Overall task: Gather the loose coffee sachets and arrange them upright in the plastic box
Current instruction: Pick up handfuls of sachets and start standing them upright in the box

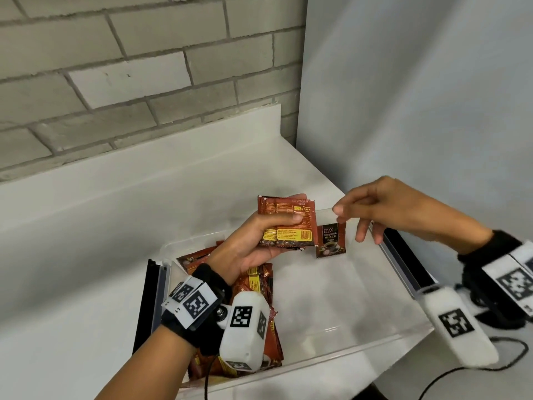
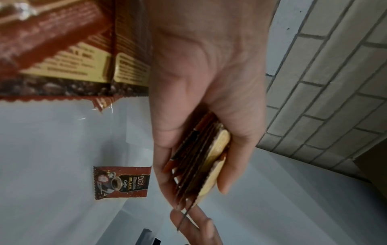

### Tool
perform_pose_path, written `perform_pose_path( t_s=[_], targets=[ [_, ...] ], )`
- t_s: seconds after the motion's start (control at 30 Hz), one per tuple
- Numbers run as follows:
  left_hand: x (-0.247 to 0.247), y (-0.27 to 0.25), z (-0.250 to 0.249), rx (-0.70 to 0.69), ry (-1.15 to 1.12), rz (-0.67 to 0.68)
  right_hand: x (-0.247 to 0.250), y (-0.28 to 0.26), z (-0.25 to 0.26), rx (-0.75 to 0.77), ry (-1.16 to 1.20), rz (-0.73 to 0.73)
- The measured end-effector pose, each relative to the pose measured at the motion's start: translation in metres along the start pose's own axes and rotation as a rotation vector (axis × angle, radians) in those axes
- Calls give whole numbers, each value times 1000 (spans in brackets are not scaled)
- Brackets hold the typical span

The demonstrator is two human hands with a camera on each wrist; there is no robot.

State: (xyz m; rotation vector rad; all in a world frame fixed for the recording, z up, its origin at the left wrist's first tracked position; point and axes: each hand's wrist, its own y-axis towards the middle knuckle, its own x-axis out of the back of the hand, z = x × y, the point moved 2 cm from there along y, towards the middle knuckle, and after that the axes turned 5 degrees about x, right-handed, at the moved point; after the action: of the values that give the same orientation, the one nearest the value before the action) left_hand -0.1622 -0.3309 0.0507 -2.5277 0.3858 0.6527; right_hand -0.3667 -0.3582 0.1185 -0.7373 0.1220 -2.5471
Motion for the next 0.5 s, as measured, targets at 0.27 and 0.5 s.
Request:
perform_pose_path(
  t_s=[0.27,0.5],
  targets=[
    [-6,2,5,-19,49,117,-39,-19,-3,26,344,27],
    [-9,2,8,60,21,208,-32,-29,1,232,471,-160]
  ],
)
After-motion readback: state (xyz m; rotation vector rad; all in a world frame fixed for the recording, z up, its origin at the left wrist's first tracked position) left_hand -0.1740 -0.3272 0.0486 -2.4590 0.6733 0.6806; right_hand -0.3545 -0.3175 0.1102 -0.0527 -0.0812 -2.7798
